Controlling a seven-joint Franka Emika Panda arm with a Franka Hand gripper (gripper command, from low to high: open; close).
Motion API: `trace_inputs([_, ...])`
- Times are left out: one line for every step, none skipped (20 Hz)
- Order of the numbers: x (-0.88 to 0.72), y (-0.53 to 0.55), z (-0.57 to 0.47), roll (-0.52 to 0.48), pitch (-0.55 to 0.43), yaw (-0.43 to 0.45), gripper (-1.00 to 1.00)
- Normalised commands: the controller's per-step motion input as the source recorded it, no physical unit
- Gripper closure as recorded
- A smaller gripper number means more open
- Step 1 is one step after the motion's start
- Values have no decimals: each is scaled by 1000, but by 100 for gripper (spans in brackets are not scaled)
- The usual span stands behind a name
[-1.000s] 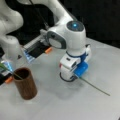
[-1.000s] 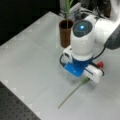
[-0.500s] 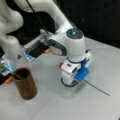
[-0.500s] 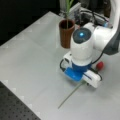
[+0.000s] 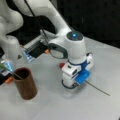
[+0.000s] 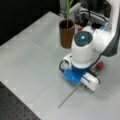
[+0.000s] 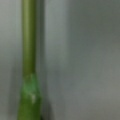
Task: Flower insertion into a vase
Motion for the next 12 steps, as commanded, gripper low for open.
trace_inputs([372,201,-236,-277,40,15,100])
trace_inputs([373,207,-251,-276,27,29,100])
trace_inputs([369,225,-261,-282,20,28,100])
trace_inputs([358,272,-263,-284,20,32,100])
trace_inputs([353,294,-266,-281,21,34,100])
trace_inputs([345,311,-263,-284,27,38,100])
trace_inputs([333,329,-257,-291,37,36,100])
trace_inputs([320,352,-254,-292,43,37,100])
trace_inputs([304,372,-248,-288,47,37,100])
trace_inputs([292,392,-241,-290,54,35,100])
trace_inputs([280,412,-232,-294,62,33,100])
trace_inputs([269,423,-225,-299,69,28,100])
